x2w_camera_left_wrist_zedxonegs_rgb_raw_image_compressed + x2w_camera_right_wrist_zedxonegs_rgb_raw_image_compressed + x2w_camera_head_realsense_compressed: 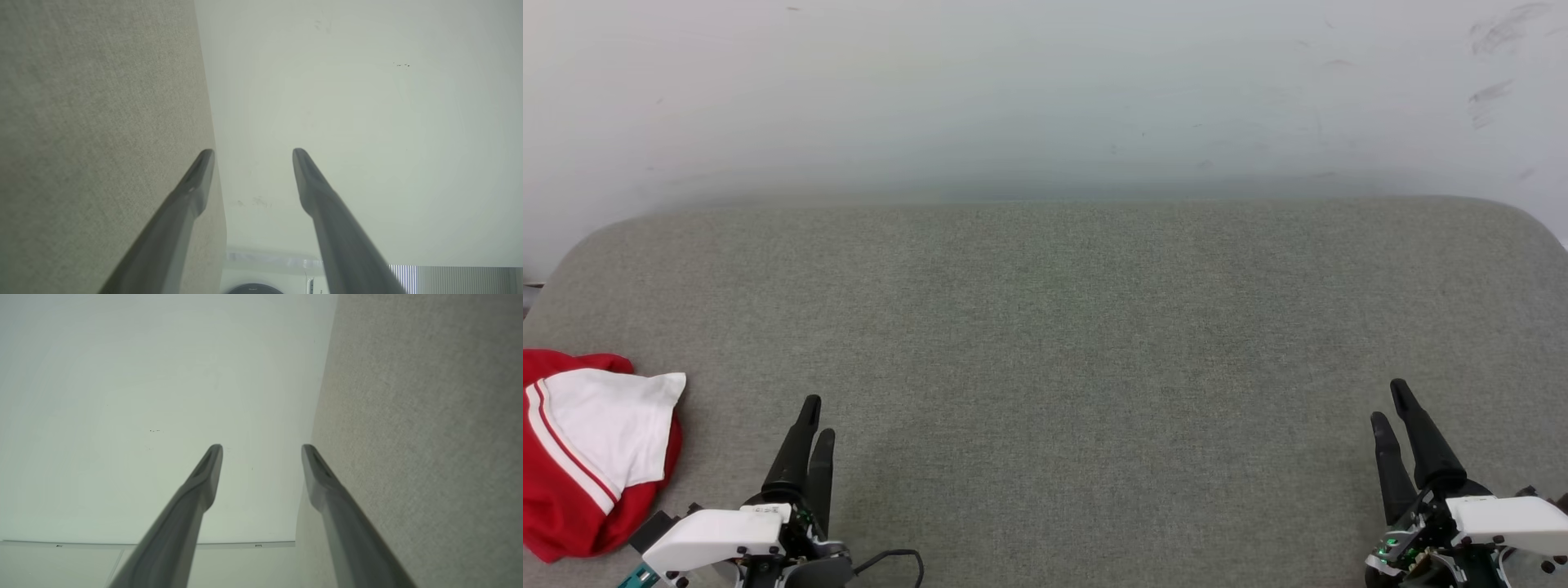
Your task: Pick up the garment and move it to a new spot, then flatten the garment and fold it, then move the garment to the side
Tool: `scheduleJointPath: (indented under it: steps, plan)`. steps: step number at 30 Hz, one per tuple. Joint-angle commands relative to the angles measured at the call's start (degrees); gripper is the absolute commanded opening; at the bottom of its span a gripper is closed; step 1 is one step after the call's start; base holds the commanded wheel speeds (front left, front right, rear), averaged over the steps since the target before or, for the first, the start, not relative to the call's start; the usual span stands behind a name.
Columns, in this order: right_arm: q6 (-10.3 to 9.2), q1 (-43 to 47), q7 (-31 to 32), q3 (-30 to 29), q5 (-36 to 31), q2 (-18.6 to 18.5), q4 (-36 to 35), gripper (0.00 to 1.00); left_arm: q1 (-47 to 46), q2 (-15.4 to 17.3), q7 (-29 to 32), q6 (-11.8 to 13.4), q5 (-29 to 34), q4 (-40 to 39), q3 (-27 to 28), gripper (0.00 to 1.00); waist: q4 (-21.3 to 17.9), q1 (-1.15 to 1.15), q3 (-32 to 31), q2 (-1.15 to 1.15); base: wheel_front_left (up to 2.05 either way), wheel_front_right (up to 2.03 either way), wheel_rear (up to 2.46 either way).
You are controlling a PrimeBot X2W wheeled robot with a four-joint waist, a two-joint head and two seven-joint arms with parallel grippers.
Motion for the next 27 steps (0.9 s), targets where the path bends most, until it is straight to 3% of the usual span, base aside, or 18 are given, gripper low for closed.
scheduleJointPath:
  steps: [1,17,27]
  plan:
    - [0.01,-1.1,-0.6,0.4,-0.3,0.0,-1.6,1.00,-1.4,0.1,-0.7,0.0,0.2,-1.5,-0.9,1.00,0.0,0.00,0.0,0.00,0.00,0.00,0.00]
    - [0.01,-0.7,-5.0,3.7,-3.6,-0.8,-5.5,1.00,-2.3,0.1,-5.1,0.0,2.3,-5.2,-5.3,1.00,0.1,0.00,0.1,0.00,0.00,0.00,0.00]
    - [0.01,-0.5,-7.4,4.0,-13.9,-1.3,-6.4,1.00,-2.0,0.1,-7.4,0.0,8.6,-6.8,-5.5,1.00,0.0,0.00,0.1,0.00,0.00,0.00,0.00]
